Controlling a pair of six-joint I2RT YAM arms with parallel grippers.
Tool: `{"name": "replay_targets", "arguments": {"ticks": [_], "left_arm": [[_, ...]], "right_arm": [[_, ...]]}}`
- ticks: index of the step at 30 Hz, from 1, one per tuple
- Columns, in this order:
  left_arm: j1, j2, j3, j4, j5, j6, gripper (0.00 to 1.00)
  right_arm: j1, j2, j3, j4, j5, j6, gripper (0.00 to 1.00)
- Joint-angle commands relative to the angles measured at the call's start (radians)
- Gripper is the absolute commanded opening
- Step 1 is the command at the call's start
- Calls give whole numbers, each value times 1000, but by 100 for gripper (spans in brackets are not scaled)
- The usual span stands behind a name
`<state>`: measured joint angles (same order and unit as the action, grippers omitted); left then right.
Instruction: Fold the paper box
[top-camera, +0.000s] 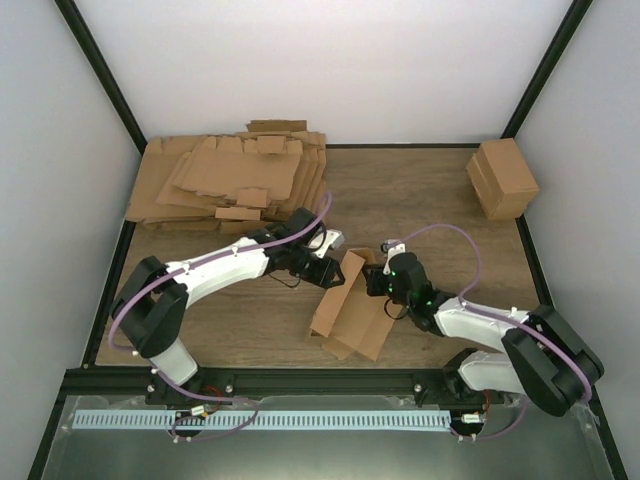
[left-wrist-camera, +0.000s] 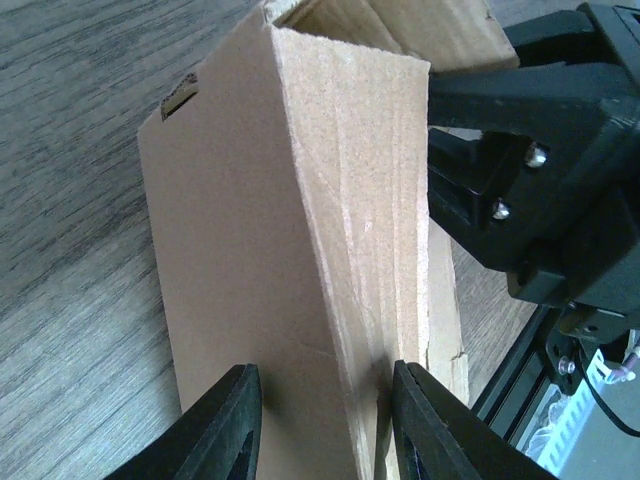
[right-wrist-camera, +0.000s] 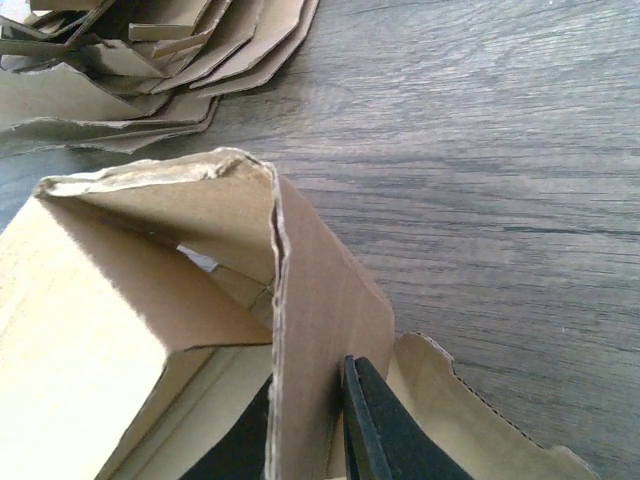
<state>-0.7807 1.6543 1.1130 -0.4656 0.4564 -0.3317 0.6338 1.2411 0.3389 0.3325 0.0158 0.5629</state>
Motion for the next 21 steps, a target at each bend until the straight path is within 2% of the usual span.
{"name": "replay_targets", "arguments": {"ticks": [1,4,8,14,17,19,21], "left_arm": [[8,38,11,-7,-53,-26,38],[19,49,8,-11,-57,-26,38],[26,60,13,-18,-53,-5,38],[25,82,27,-44,-57,27,38],[28,84,29,-49,-66,30,38],[30,80,29,-51,-65,27,38],[31,75,25,-46,-60,25,38]], "right_arm": [[20,-50,36,-16,-67,5,12],[21,-44,81,-99,-75,2,12],[21,-16,124,-216,-12,2,12],[21,59,134,-226,87,-95,12],[21,117,169,-231,87,-104,12],[21,134,179,-233,68,-99,6],[21,120,171,-215,13,-86,5]]}}
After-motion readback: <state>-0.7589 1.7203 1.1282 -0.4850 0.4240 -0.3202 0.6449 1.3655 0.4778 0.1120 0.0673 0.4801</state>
